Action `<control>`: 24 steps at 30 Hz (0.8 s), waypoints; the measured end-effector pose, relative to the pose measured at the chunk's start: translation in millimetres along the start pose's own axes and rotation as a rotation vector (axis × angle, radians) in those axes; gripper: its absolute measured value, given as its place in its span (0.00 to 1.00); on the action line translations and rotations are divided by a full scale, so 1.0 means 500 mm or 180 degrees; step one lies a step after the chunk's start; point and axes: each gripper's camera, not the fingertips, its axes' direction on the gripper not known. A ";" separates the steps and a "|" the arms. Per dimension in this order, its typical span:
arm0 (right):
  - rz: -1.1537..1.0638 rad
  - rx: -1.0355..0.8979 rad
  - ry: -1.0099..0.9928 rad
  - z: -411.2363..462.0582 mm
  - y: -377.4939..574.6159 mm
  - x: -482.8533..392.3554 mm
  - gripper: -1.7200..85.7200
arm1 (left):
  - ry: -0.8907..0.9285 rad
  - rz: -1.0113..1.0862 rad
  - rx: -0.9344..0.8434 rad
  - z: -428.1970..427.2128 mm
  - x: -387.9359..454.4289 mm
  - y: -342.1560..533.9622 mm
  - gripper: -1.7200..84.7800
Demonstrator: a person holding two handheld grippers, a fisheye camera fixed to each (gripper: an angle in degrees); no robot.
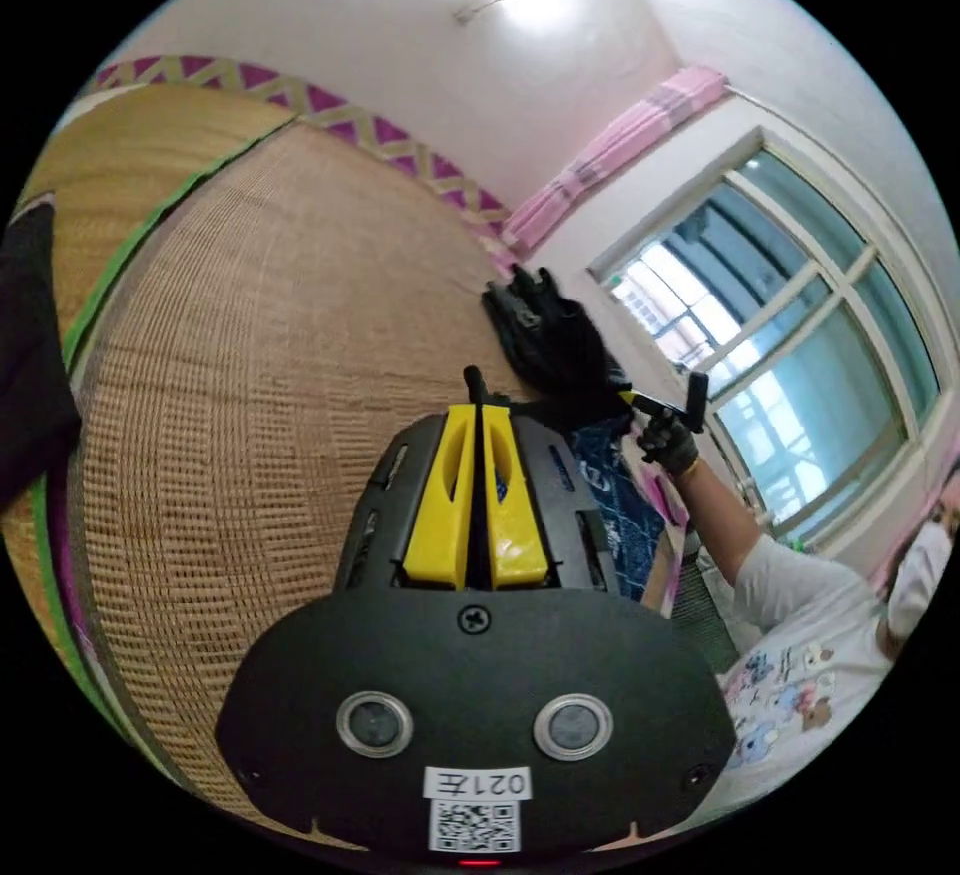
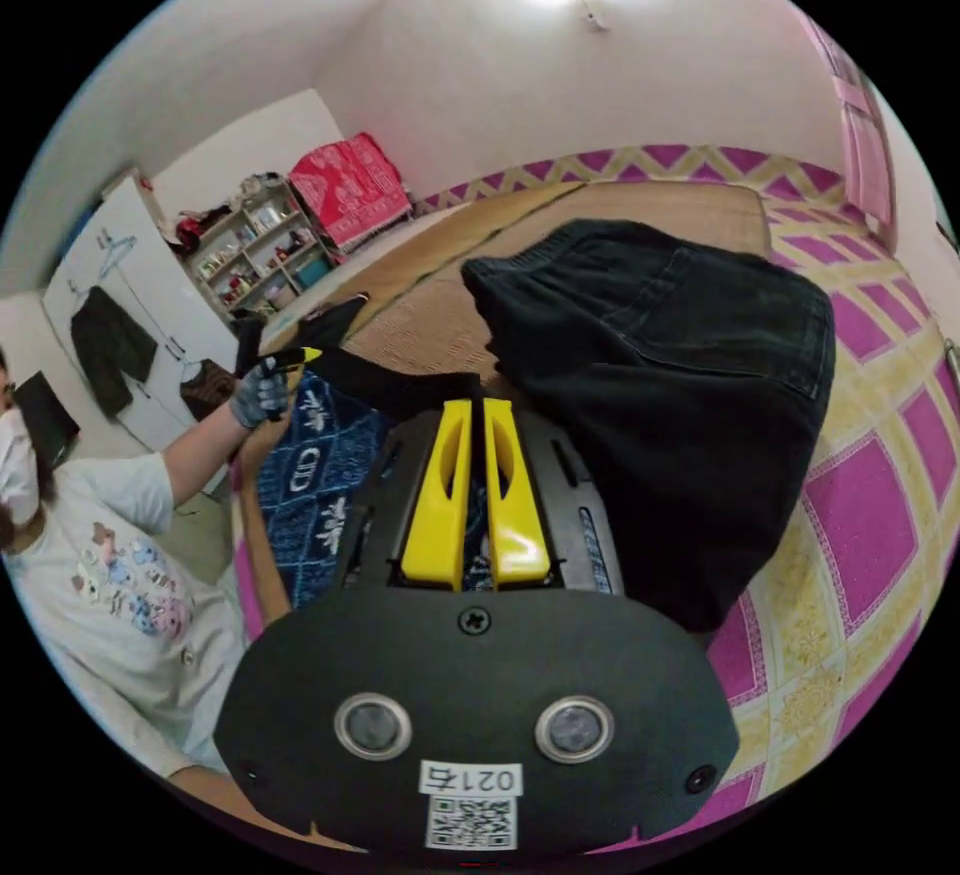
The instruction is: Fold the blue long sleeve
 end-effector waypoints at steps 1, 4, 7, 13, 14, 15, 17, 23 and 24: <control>-0.0089 0.0144 -0.0168 -0.053 0.022 -0.034 0.02 | 0.0133 0.0274 0.0066 -0.033 0.052 0.016 0.01; -0.0469 0.0428 -0.0596 -0.195 0.114 -0.147 0.02 | 0.0527 0.0928 0.0120 -0.127 0.195 0.095 0.01; -0.1147 0.0494 -0.0814 -0.330 0.254 -0.287 0.02 | 0.0732 0.1497 -0.0002 -0.205 0.322 0.210 0.01; -0.1337 0.0203 -0.1097 -0.438 0.565 -0.456 0.02 | 0.1547 0.1682 -0.0528 -0.232 0.451 0.470 0.01; -0.1281 0.0070 -0.1205 -0.430 0.622 -0.474 0.02 | 0.1601 0.1646 -0.0636 -0.222 0.455 0.496 0.01; -0.1237 0.0006 -0.1262 -0.423 0.647 -0.481 0.02 | 0.1629 0.1537 -0.0845 -0.199 0.457 0.545 0.01; -0.1014 -0.0388 -0.1453 -0.367 0.746 -0.502 0.02 | 0.1528 0.1215 -0.1093 -0.157 0.436 0.613 0.01; -0.0113 -0.0958 -0.1750 -0.241 0.861 -0.460 0.07 | 0.1205 0.0477 -0.1411 -0.089 0.328 0.746 0.01; -0.0166 -0.0927 -0.1761 -0.248 0.853 -0.464 0.08 | 0.1140 0.0503 -0.1297 -0.106 0.324 0.741 0.01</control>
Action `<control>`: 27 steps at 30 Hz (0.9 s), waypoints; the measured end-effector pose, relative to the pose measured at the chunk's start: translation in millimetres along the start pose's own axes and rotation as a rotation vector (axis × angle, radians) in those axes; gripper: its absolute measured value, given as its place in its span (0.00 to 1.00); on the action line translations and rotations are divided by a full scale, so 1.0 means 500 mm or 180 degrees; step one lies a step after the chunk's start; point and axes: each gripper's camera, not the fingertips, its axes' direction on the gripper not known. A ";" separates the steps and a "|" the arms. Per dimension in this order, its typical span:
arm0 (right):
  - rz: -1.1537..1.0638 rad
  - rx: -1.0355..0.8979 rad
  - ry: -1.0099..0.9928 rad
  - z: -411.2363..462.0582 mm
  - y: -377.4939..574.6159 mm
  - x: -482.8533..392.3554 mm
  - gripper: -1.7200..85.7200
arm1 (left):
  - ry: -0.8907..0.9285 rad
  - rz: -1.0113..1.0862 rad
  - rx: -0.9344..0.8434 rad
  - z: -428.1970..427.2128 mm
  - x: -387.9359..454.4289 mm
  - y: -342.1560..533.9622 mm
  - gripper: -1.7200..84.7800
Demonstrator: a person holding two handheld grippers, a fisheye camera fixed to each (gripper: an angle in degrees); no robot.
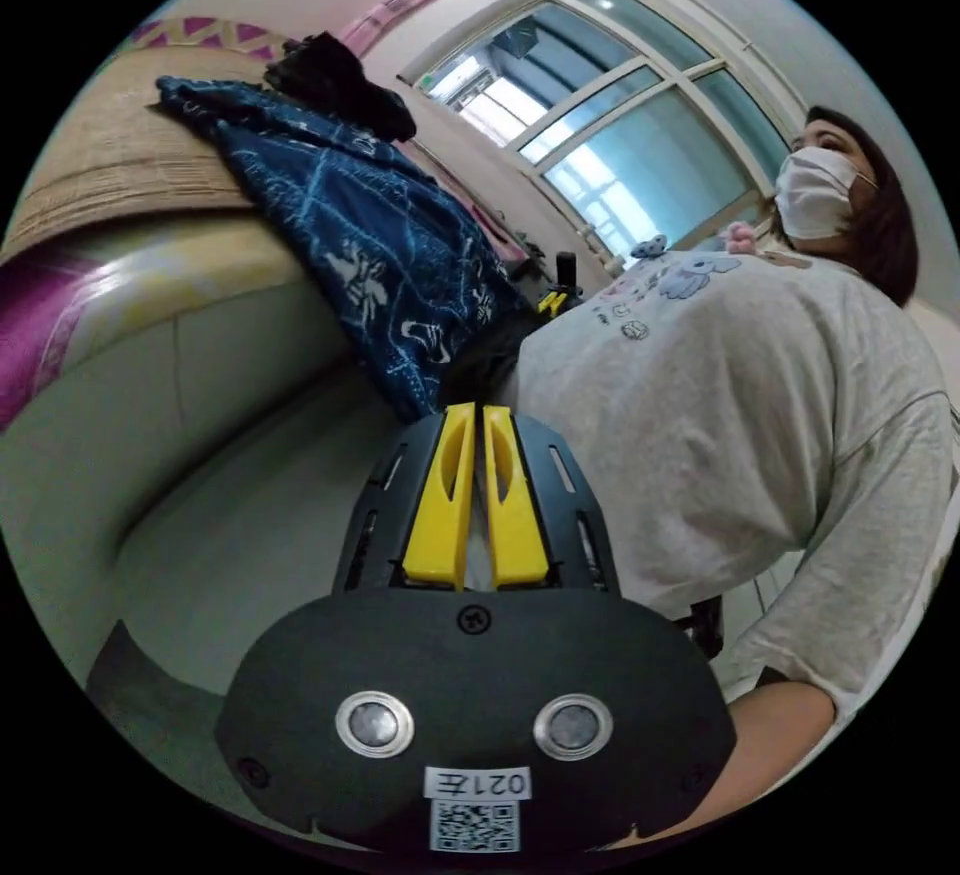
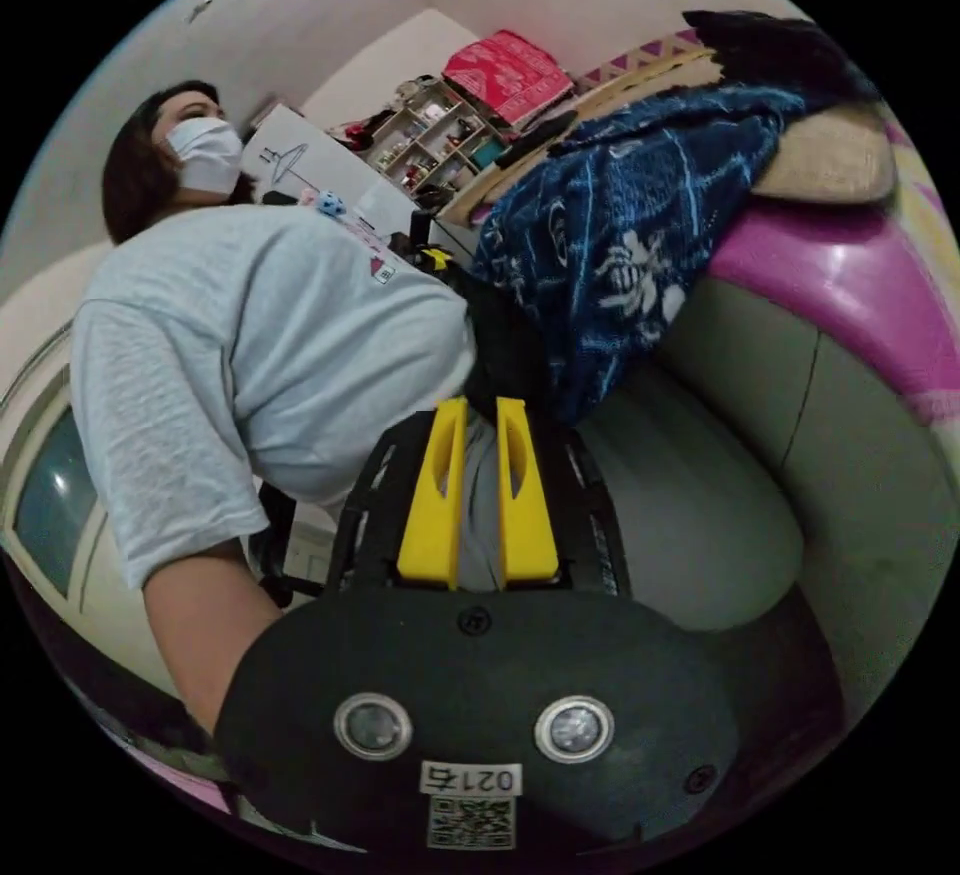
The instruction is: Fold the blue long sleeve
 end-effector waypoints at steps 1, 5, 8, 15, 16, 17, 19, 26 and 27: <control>-0.0200 0.0100 0.0163 -0.020 -0.022 -0.024 0.09 | -0.0132 0.0096 0.0154 -0.024 0.013 -0.008 0.01; -0.0618 0.0291 0.1017 -0.039 -0.218 -0.068 0.12 | -0.0955 0.0256 0.0429 -0.056 0.048 -0.081 0.01; -0.0919 0.0168 0.1730 0.065 -0.423 -0.068 0.13 | -0.1609 0.0095 0.0683 -0.040 0.030 -0.155 0.01; -0.1604 -0.0247 0.2079 0.392 -0.752 -0.055 0.14 | -0.2022 -0.0347 0.1004 0.029 -0.053 -0.248 0.01; -0.1696 -0.0379 0.2110 0.438 -0.782 -0.055 0.14 | -0.2045 -0.0356 0.0982 0.041 -0.054 -0.252 0.01; -0.1753 -0.0468 0.2149 0.473 -0.805 -0.055 0.14 | -0.2046 -0.0355 0.0980 0.046 -0.054 -0.252 0.01; -0.1802 -0.0537 0.2249 0.508 -0.827 -0.054 0.14 | -0.2031 -0.0378 0.1015 0.062 -0.052 -0.246 0.01; -0.1255 -0.0631 0.1963 0.496 -0.881 0.015 0.08 | -0.1945 -0.0533 0.1021 0.105 -0.063 -0.225 0.01; -0.1176 -0.0563 0.1891 0.480 -0.882 0.019 0.07 | -0.1924 -0.0546 0.1015 0.113 -0.062 -0.226 0.01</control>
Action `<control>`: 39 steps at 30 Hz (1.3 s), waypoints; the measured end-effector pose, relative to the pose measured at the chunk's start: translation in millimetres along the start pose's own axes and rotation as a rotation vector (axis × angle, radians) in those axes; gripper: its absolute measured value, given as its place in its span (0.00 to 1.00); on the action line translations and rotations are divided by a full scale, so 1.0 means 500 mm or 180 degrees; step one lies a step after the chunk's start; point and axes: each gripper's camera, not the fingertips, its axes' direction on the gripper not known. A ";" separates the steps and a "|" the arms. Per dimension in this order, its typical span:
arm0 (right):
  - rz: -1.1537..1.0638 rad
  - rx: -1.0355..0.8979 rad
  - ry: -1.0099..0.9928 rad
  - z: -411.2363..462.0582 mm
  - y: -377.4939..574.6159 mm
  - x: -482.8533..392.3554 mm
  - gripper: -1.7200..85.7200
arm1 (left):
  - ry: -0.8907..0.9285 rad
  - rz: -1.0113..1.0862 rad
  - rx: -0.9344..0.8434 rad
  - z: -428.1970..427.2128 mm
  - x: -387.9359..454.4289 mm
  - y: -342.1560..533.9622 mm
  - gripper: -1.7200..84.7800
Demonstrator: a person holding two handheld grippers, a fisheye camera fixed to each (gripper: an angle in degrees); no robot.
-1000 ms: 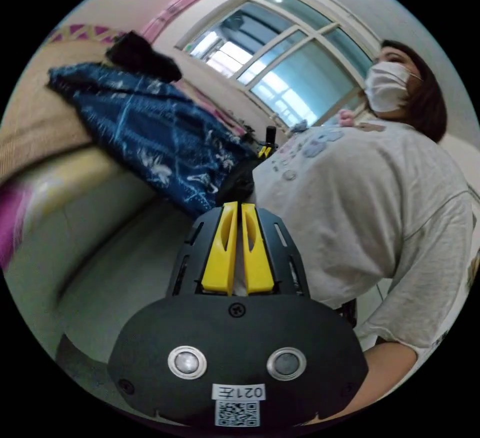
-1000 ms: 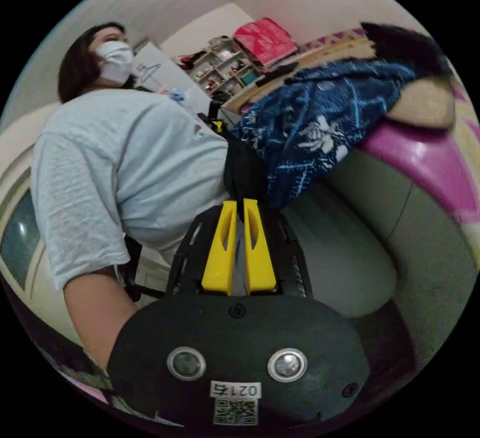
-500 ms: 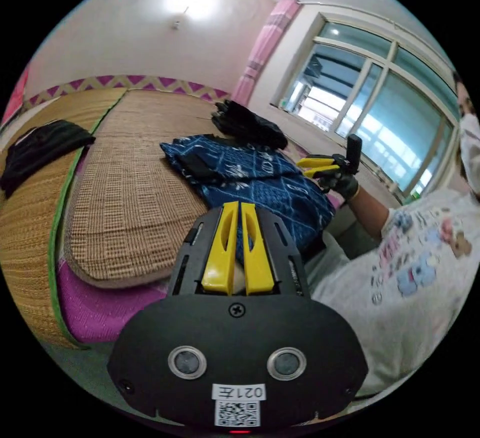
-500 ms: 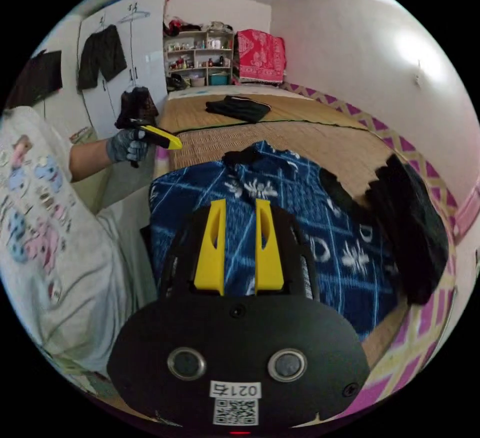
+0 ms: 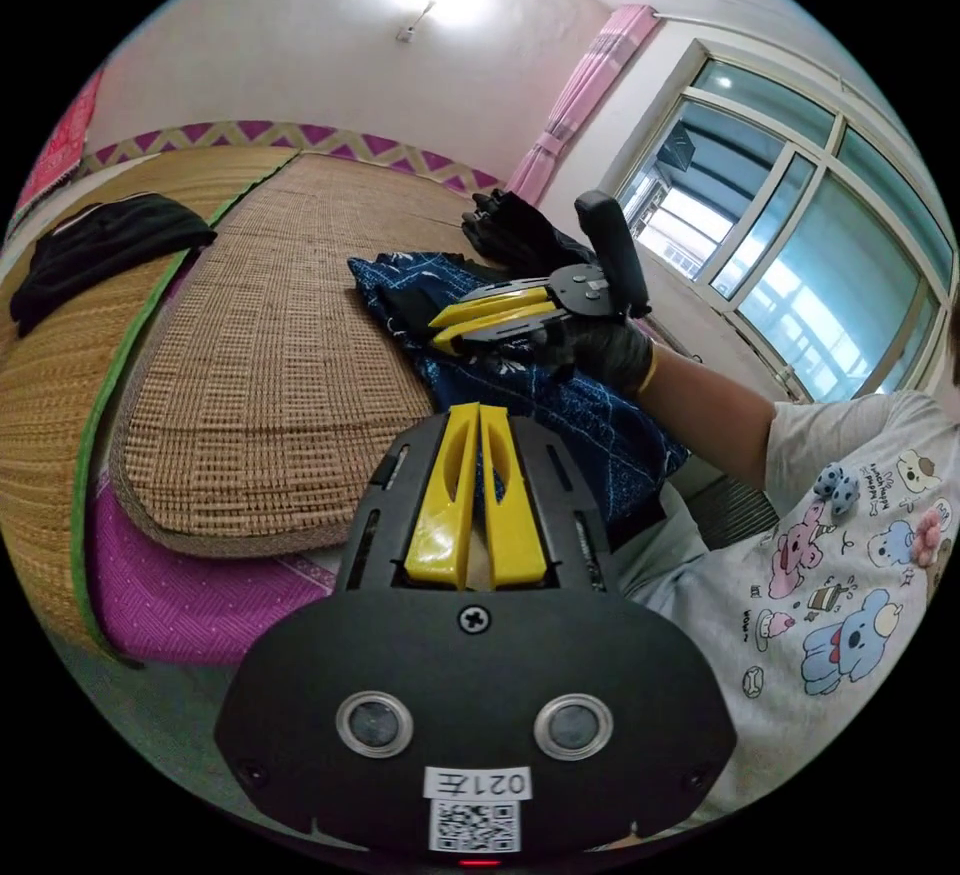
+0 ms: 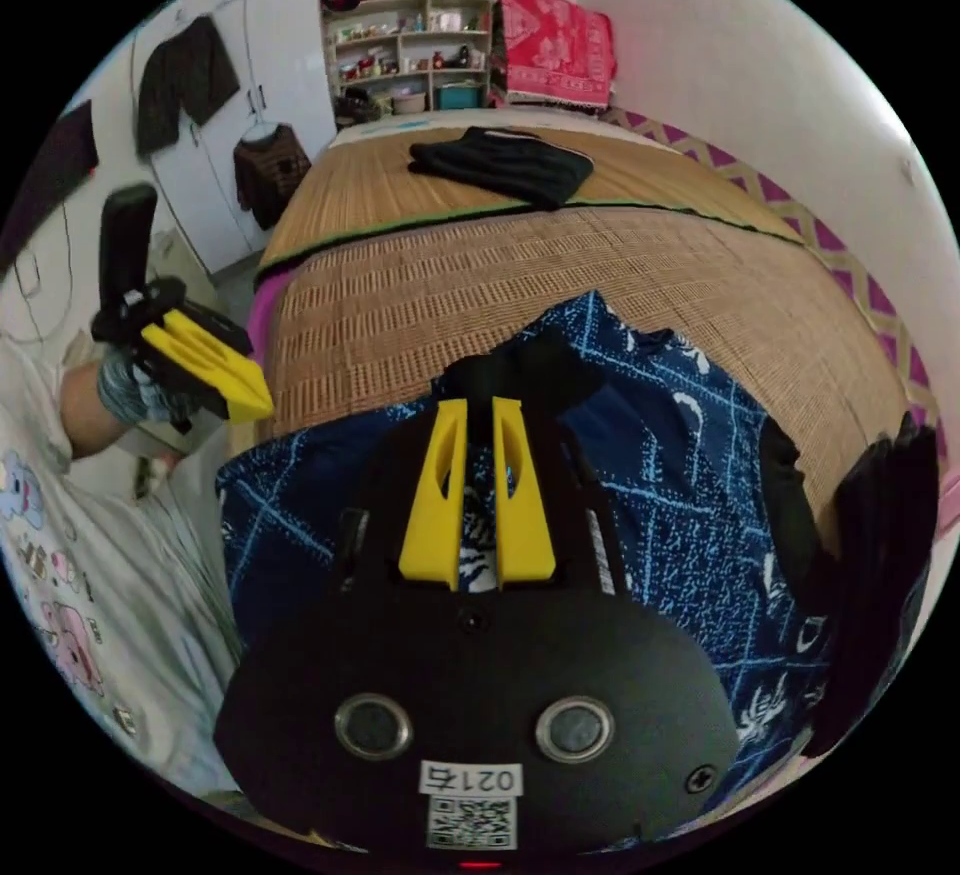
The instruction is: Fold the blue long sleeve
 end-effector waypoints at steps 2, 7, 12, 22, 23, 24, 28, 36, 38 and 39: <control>0.0505 0.0354 -0.0435 -0.062 0.034 0.070 0.05 | 0.0029 0.0011 -0.0002 0.007 0.011 0.000 0.01; 0.1268 0.1351 -0.1287 -0.234 0.176 0.223 0.04 | 0.0074 0.0055 0.0025 0.037 0.050 -0.009 0.01; 0.1784 0.2030 -0.1219 -0.449 0.377 0.343 0.03 | 0.0101 0.0090 0.0002 0.088 0.091 -0.027 0.01; 0.3478 0.2845 0.0362 -0.963 1.052 0.495 0.03 | 0.0263 0.0130 -0.0201 0.209 0.179 -0.046 0.01; 0.3732 0.2925 0.0454 -0.996 1.136 0.494 0.03 | 0.0276 0.0126 -0.0200 0.214 0.184 -0.047 0.01; 0.3861 0.2962 0.0502 -1.010 1.177 0.491 0.03 | 0.0294 0.0124 -0.0193 0.223 0.194 -0.050 0.01; 0.4580 0.3110 0.0689 -1.046 1.407 0.444 0.03 | 0.0330 0.0205 -0.0209 0.256 0.239 -0.066 0.01; 0.4937 0.3419 0.0407 -0.977 1.612 0.346 0.03 | 0.0612 0.0995 -0.0491 0.369 0.394 -0.155 0.02; 0.5020 0.3489 0.0326 -0.952 1.646 0.321 0.04 | 0.0617 0.1258 -0.0542 0.405 0.441 -0.178 0.04; 0.5036 0.3520 0.0299 -0.946 1.654 0.315 0.04 | 0.0607 0.1429 -0.0572 0.431 0.472 -0.191 0.05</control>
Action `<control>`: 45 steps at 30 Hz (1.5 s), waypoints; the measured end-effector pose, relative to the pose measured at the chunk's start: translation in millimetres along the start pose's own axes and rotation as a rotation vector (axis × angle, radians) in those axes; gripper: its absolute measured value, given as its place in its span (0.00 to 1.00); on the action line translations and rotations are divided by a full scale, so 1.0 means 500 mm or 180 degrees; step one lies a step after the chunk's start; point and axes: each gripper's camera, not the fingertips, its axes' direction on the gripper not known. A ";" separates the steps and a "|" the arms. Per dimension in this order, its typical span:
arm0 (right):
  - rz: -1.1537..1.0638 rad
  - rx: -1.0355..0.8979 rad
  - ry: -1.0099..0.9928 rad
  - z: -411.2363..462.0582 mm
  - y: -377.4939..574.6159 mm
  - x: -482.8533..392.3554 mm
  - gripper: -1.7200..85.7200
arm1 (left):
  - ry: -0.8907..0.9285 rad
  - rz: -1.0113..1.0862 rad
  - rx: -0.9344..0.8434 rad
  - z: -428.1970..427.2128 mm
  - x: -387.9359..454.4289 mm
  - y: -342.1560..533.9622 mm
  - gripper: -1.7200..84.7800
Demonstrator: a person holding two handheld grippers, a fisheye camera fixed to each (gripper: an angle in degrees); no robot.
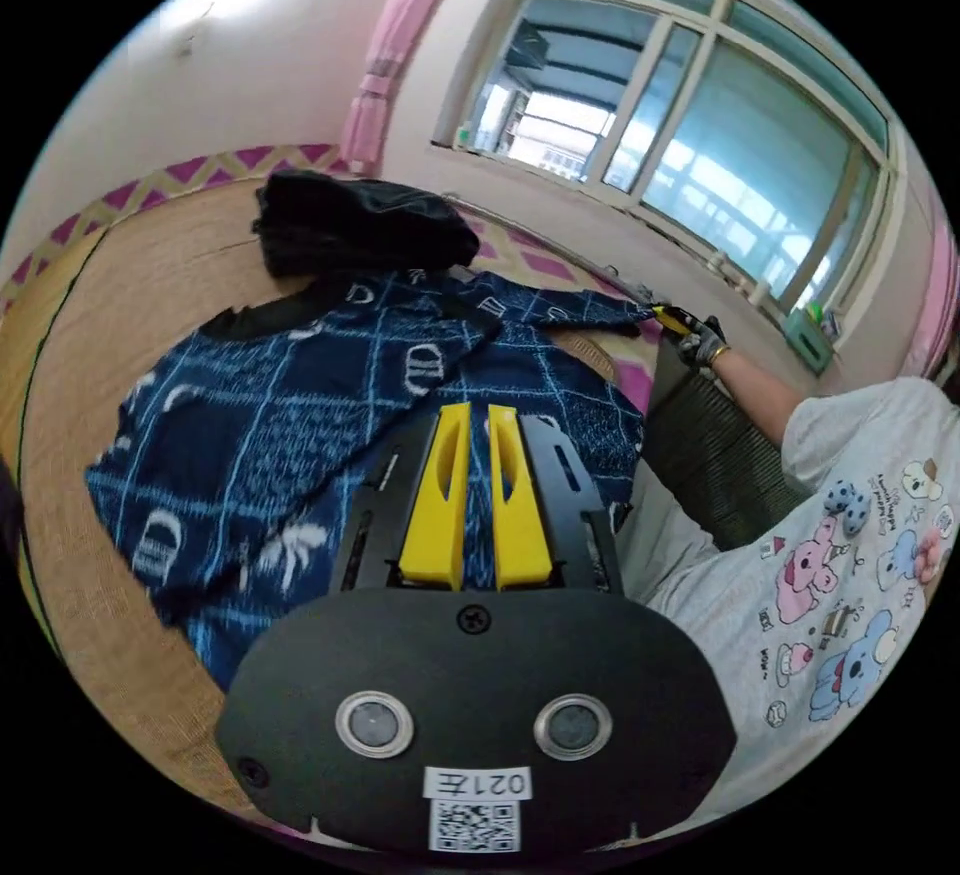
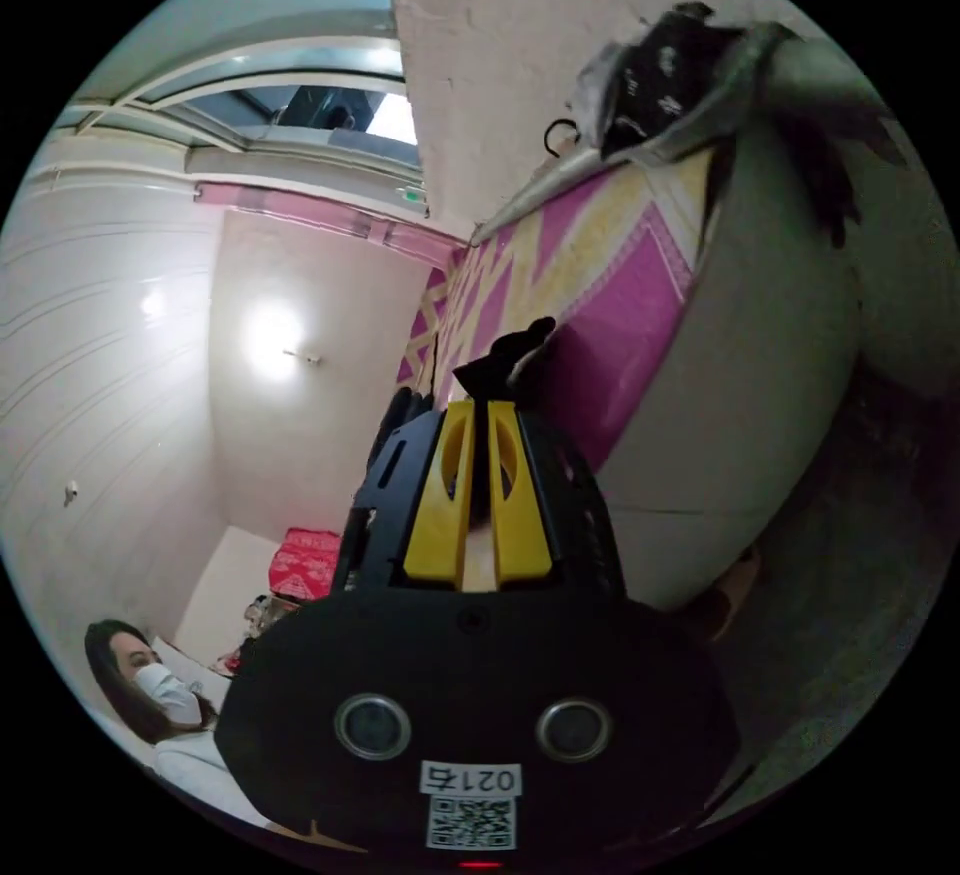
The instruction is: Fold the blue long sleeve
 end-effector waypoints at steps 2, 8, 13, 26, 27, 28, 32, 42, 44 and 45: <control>0.0080 0.0023 -0.0057 -0.016 0.019 0.026 0.05 | -0.0088 0.0236 -0.0099 0.039 0.023 -0.040 0.07; -0.0076 0.0107 0.0410 -0.072 0.070 -0.005 0.13 | -0.0418 0.0743 -0.0309 0.147 0.076 -0.141 0.10; -0.0446 -0.0035 0.0328 -0.083 0.132 -0.065 0.12 | -0.0863 0.1109 -0.0515 0.213 0.098 -0.199 0.11; -0.1034 -0.0475 -0.0009 -0.022 0.281 -0.196 0.09 | -0.0341 -0.0232 0.0826 -0.310 -0.139 -0.154 0.01; -0.1052 -0.0492 -0.0036 -0.016 0.286 -0.203 0.09 | -0.0489 -0.0270 0.0977 -0.420 -0.170 -0.120 0.01; -0.1082 -0.0518 -0.0086 -0.001 0.298 -0.217 0.09 | -0.0701 -0.0292 0.1143 -0.534 -0.197 -0.078 0.01; -0.1123 -0.0696 -0.0317 0.069 0.345 -0.264 0.09 | -0.1386 -0.0576 0.1405 -0.846 -0.278 0.078 0.01; -0.1340 -0.1208 -0.0575 0.231 0.462 -0.382 0.08 | -0.2232 -0.2734 0.2135 -1.331 -0.485 0.716 0.01; -0.1378 -0.1321 -0.0595 0.259 0.485 -0.405 0.08 | -0.2127 -0.3126 0.2362 -1.359 -0.502 0.822 0.01; -0.1384 -0.1349 -0.0600 0.265 0.491 -0.410 0.07 | -0.2020 -0.3305 0.2543 -1.374 -0.509 0.881 0.01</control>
